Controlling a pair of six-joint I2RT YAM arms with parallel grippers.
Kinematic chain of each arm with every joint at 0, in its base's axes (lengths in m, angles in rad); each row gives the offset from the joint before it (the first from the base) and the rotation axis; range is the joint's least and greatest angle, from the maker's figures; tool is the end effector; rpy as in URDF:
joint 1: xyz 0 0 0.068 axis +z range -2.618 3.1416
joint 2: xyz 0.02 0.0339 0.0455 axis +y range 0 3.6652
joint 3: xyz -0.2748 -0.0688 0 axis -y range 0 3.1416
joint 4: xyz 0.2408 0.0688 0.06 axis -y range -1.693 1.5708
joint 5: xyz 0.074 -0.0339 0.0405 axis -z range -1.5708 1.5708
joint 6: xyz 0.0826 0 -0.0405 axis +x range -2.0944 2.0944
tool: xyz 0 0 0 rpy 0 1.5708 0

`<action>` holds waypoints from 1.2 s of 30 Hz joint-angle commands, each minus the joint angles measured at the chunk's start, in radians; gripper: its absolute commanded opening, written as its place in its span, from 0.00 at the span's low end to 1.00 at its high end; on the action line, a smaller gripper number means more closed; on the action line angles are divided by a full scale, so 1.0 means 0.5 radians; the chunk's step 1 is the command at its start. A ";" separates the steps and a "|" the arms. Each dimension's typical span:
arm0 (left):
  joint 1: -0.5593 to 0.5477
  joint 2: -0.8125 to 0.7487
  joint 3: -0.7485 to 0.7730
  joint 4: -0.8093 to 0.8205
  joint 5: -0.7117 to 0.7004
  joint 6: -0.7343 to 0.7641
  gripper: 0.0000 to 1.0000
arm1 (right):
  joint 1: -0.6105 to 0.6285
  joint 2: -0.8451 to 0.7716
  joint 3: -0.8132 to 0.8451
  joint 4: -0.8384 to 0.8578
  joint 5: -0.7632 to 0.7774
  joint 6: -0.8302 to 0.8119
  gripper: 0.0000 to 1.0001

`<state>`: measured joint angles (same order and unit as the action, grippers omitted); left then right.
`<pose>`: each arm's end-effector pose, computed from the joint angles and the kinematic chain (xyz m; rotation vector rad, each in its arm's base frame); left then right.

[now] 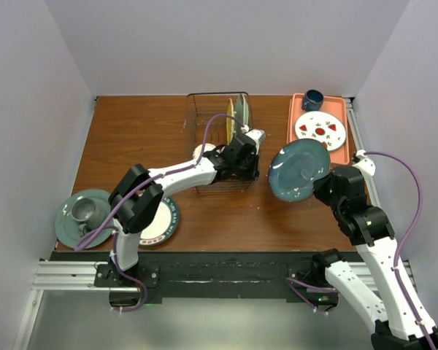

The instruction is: Load the mixed dishes into the dish rack

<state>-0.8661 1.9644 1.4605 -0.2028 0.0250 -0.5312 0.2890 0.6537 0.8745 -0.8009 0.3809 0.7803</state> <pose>0.3122 -0.3703 0.2019 0.4127 2.3587 -0.7331 0.1522 0.0132 0.3093 0.7234 1.9853 0.2299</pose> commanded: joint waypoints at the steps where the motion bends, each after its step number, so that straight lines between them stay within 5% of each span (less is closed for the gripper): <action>1: -0.026 -0.094 0.101 -0.189 -0.114 0.016 0.13 | 0.005 -0.016 0.239 0.399 0.085 -0.008 0.00; 5: 0.032 -0.216 0.132 -0.272 -0.191 0.044 0.58 | 0.002 0.064 0.331 0.485 0.054 -0.085 0.00; 9: 0.094 -0.373 0.135 -0.306 -0.210 0.059 0.80 | 0.005 0.165 0.441 0.604 0.005 -0.183 0.00; 20: 0.315 -0.836 -0.144 -0.199 -0.188 -0.005 0.93 | 0.032 0.701 0.975 0.948 -0.108 -0.480 0.00; 27: 0.532 -1.051 -0.316 -0.297 -0.314 0.001 0.95 | 0.541 1.128 1.401 0.991 0.223 -0.821 0.00; 36: 0.842 -1.238 -0.528 -0.457 -0.406 -0.057 0.95 | 0.848 1.573 1.729 1.062 0.535 -0.910 0.00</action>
<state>-0.5056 1.4078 1.2388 -0.3996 -0.1429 -0.5354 0.6624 1.4097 1.5867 -0.4957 0.4839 0.3538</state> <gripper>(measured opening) 0.949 0.067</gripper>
